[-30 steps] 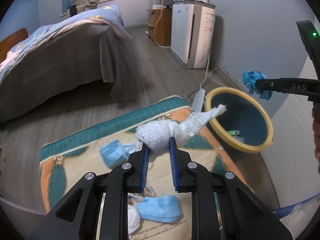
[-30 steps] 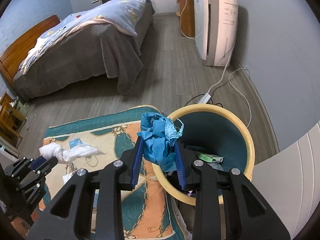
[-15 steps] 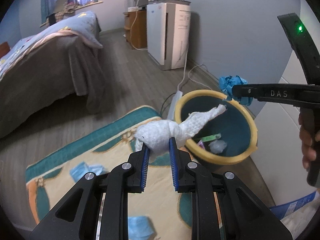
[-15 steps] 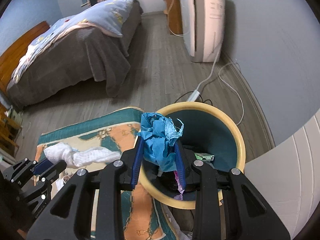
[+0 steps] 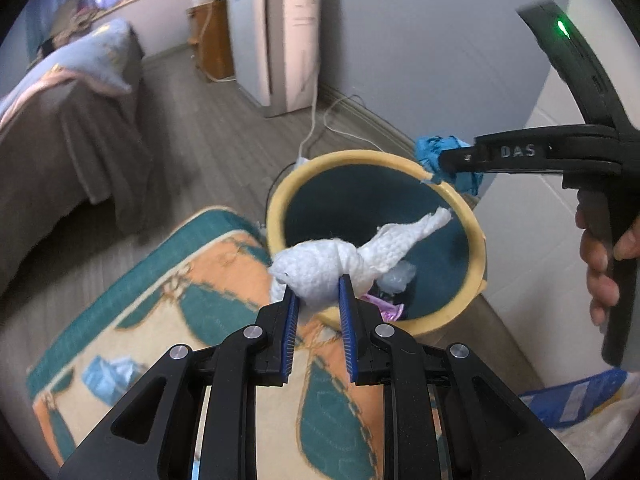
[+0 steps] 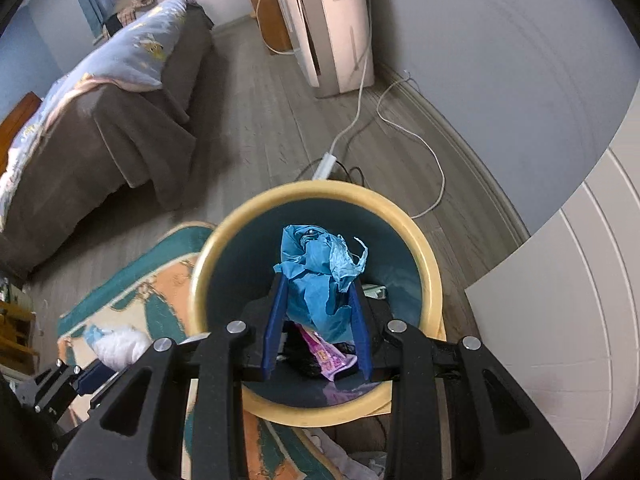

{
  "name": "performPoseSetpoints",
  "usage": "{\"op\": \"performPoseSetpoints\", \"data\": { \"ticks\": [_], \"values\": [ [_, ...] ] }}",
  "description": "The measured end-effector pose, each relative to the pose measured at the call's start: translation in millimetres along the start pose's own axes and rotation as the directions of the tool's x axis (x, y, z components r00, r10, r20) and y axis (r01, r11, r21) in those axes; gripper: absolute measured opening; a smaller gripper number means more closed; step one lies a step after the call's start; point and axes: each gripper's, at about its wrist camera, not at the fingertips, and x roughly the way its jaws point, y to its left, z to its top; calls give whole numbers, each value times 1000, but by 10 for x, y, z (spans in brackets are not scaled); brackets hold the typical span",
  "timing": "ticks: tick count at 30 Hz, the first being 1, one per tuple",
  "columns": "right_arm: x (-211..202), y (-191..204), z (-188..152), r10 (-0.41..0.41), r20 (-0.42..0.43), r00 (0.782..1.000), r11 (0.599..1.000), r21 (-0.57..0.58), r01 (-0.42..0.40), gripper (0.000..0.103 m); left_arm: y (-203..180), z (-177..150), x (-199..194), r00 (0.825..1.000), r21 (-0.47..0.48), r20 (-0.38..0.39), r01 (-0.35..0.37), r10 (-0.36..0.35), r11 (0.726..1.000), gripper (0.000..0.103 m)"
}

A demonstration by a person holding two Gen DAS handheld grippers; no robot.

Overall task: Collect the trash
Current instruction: 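Carry the blue glove and white tissue over the bin and open both grippers, then move both tools back over the masks and tissues on the cushion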

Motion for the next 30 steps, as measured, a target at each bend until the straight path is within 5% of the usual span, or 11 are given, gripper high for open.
{"op": "performPoseSetpoints", "data": {
  "ticks": [11, 13, 16, 20, 22, 30],
  "values": [
    [-9, 63, 8, -9, 19, 1000, 1000, -21, 10, 32, -196, 166, 425, 1000, 66, 2, -27, 27, 997, 23],
    [-23, 48, 17, -15, 26, 1000, 1000, -16, 15, 50, -189, 197, 374, 999, 53, 37, -19, 17, 998, 31],
    [-31, 47, 22, -22, 35, 999, 1000, -15, 22, 68, -154, 220, 271, 996, 41, 91, -20, 16, 999, 69],
    [-34, 66, 28, -21, 35, 999, 1000, -14, 22, 82, -38, 199, 226, 995, 7, 97, -38, 37, 999, 75],
    [-53, 91, 34, -20, 43, 999, 1000, -19, 21, 91, 37, 176, 192, 994, -25, 98, -55, 57, 998, 94],
    [-101, 306, 22, -43, 54, 998, 997, -65, 46, 97, 462, -100, -172, 984, -86, 111, -133, 142, 987, 97]
  ]
}}
